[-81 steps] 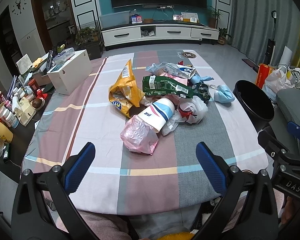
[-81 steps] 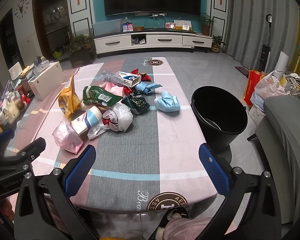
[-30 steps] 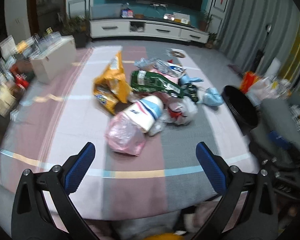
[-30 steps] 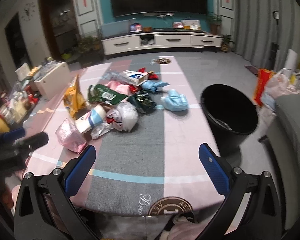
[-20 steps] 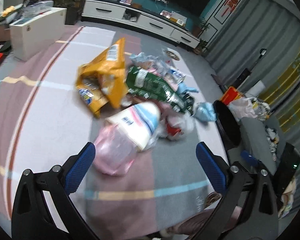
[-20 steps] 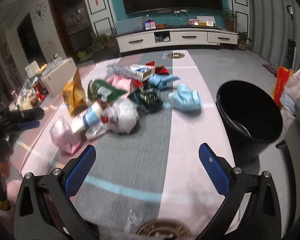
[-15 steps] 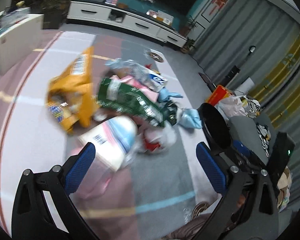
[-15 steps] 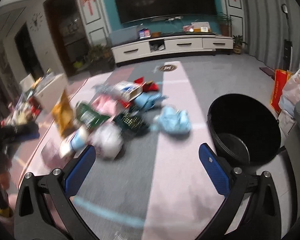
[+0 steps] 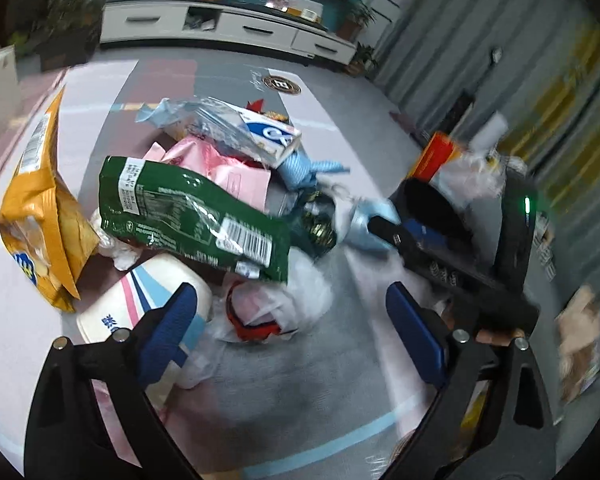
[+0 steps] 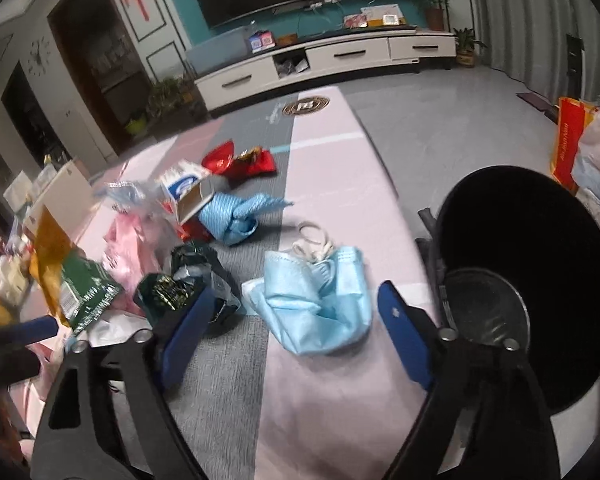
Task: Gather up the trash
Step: 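Grasp the white plastic bag with the left tool while the right tool grasps the blue mask, then carry both items over the black bin and open both tools to drop them, then grasp the pink plastic bag with the left tool while the right tool grasps the green snack bag, then move both bags over the black bin and open both tools to release them, then return both tools to the table above the remaining trash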
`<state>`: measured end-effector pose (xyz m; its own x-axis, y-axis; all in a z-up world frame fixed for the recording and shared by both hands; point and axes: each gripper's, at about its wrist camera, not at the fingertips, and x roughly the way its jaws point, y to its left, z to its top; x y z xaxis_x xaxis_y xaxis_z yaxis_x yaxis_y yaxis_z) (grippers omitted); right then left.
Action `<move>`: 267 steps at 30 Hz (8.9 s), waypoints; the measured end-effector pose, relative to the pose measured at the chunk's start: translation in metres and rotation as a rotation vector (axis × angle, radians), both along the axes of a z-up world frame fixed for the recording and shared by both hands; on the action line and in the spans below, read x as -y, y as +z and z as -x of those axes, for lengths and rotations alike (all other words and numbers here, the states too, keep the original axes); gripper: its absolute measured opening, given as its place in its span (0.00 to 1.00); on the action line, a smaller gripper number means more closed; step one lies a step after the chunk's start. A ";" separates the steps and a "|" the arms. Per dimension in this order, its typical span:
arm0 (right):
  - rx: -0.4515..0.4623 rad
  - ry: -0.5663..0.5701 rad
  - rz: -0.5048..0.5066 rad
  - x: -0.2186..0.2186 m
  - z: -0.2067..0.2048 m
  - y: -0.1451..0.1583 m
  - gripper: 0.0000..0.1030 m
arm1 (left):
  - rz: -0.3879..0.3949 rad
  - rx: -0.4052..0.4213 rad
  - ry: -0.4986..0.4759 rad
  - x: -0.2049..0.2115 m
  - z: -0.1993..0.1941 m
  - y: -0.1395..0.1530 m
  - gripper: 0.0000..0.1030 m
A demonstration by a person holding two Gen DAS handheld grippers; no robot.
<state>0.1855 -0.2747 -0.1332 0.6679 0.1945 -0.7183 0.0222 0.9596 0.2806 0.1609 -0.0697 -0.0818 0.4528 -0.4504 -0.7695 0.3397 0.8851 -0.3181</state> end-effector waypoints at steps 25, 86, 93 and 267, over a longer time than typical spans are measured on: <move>0.023 -0.022 -0.135 0.029 0.028 0.018 0.16 | 0.045 -0.132 -0.127 0.003 0.007 -0.027 0.18; 0.139 -0.173 -0.171 0.065 0.074 0.047 0.68 | -0.004 0.292 -0.126 0.050 0.024 0.065 0.97; 0.147 0.023 -0.192 0.009 0.063 0.050 0.68 | -0.043 0.279 0.130 -0.078 0.027 0.057 0.97; -0.035 0.033 -0.072 -0.068 -0.010 0.001 0.75 | -0.153 0.076 -0.121 -0.049 0.004 -0.038 0.95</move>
